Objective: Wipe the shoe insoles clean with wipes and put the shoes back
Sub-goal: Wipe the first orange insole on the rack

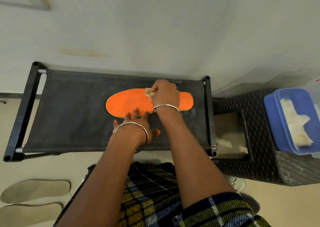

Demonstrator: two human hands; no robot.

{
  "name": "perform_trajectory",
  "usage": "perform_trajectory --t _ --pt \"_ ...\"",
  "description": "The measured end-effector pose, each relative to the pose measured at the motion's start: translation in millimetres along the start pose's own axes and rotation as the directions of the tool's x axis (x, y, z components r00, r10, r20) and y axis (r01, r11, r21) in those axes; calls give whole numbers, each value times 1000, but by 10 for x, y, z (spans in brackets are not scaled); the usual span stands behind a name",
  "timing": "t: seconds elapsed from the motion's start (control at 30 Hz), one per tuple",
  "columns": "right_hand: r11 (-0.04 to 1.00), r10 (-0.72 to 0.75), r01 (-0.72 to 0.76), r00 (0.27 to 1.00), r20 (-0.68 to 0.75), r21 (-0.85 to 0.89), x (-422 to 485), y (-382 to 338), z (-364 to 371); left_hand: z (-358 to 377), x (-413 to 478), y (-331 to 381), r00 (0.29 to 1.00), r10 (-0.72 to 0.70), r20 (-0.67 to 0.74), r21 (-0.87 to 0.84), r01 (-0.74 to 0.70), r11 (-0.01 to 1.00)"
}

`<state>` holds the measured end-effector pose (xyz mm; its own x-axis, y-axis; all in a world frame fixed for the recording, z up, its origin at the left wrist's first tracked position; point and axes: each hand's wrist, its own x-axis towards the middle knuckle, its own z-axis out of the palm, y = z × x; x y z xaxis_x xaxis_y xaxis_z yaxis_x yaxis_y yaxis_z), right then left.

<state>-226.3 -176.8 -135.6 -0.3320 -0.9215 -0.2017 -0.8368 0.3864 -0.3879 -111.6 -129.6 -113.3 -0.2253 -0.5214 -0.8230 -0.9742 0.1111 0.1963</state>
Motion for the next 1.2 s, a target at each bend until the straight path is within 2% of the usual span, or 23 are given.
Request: perform_trajectory --t 0.1,0.2,0.27,0.4,0.47,0.53,0.63,0.7,0.8,0.87,0.93,1.0,1.1,1.2 --pt "979 200 -203 976 -89 -18 109 303 -110 2 8 -6 1000 -1 3 7 1 1000" --pt "961 265 -270 960 -96 -50 189 465 -124 -9 -4 10 1000 -5 6 11 4 1000" --pt "973 219 -224 973 -75 -53 177 362 -41 -9 -12 23 1000 0 -4 9 0 1000" --pt "999 13 -10 996 87 -35 73 -17 171 9 31 28 1000 -9 2 -10 9 1000" --pt "999 2 3 995 96 -54 92 5 165 13 38 24 1000 -10 5 -2 10 1000" --pt "993 105 -101 993 55 -63 156 174 78 -1 13 19 1000 -6 1 -2 6 1000" --pt "952 302 -303 952 -40 -31 207 466 -101 -33 -21 23 1000 -2 8 8 2 1000" --pt "943 325 -328 944 -57 -51 220 521 -135 -35 -24 33 1000 3 4 7 -3 1000" --pt "975 213 -214 977 -14 -65 163 293 -55 -16 -13 46 1000 20 -9 -10 -20 1000" --pt "995 91 -87 992 84 -48 99 81 68 -17 6 44 1000 19 -2 -18 -19 1000" --pt "999 42 -37 986 162 -33 75 8 110 -21 8 47 1000 16 12 -14 -16 1000" --pt "993 113 -109 979 169 -32 128 133 7 -27 -7 54 1000 20 13 -2 -20 1000" --pt "953 302 -302 946 118 -15 173 491 -202 -39 -25 55 999 31 17 16 -32 999" --pt "941 339 -339 940 37 -16 142 594 -260 -39 -32 63 999 44 11 20 -44 999"
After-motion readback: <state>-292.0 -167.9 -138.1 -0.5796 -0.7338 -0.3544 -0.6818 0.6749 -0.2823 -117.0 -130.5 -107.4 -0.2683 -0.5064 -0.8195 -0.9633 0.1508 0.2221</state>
